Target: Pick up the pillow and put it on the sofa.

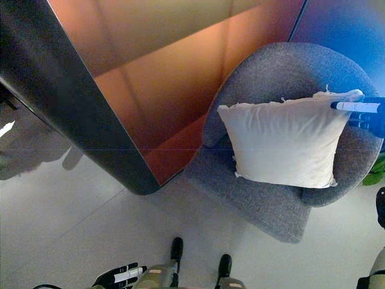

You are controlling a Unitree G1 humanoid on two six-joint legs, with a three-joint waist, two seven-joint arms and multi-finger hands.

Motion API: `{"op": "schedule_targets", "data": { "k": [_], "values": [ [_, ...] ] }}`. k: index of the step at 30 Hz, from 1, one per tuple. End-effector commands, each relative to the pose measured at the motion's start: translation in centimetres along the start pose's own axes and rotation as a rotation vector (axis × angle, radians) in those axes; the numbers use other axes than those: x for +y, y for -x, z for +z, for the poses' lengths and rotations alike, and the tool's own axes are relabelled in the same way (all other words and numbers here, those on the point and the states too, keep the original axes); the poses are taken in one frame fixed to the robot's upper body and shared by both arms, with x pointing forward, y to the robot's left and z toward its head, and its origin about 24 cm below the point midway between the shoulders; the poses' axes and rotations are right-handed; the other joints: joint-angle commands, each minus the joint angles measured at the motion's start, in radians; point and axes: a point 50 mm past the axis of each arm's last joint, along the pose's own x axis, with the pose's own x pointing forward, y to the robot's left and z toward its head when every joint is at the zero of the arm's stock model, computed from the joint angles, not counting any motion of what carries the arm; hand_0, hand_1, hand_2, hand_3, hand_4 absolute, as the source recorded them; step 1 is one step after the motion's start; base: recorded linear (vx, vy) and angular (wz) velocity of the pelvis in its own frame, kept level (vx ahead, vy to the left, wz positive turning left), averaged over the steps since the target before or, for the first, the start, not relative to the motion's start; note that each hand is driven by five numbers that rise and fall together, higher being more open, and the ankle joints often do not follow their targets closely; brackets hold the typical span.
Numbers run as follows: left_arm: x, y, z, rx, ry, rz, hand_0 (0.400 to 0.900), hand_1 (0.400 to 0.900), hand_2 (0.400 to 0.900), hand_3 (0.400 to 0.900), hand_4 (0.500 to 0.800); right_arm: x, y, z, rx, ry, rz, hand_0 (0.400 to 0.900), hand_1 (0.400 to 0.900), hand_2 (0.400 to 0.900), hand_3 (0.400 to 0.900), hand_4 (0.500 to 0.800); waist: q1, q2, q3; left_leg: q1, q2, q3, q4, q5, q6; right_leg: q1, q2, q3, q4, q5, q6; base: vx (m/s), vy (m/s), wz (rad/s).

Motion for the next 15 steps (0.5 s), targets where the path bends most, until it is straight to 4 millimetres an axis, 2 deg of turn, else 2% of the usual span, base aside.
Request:
{"op": "schedule_targets", "data": {
  "k": [1,9,15],
  "values": [
    [1.0,0.9,-3.6,0.122,-0.022,0.024,0.900,0.900,0.900,0.900,0.800,-6.2,3.9,3.2,-0.127,0.022,-0.240,0.900,0.900,0.900,0.900,0.800,-0.013,-0.030,-0.074,0.128,-0.012,0.079,0.004,-0.199,-0.057,0.010,0.030,0.007,0.015,-0.068,0.021,0.00,0.032,-0.02],
    [0.7,0.9,-3.9,0.135,-0.021,0.006,0.900,0.900,0.900,0.900,0.800,-7.6,4.3,0.4,-0.036,-0.036,-0.216,0.900,0.900,0.900,0.900,0.800,-0.036,-0.035,-0.112,0.158,-0.011,0.092,-0.002,-0.208,-0.054,0.031,0.031,0.019,0.013,-0.071,0.023,0.00,0.033,-0.06],
    [0.5,0.7,-3.3,0.135,-0.021,-0.006,0.900,0.900,0.900,0.900,0.800,-7.3,4.0,-0.5,-0.040,-0.071,-0.177,0.900,0.900,0.900,0.900,0.800,-0.052,-0.045,-0.141,0.185,-0.007,0.103,-0.002,-0.213,-0.052,0.051,0.032,0.026,0.015,-0.070,0.024,-0.03,0.044,-0.08]
  ]
}}
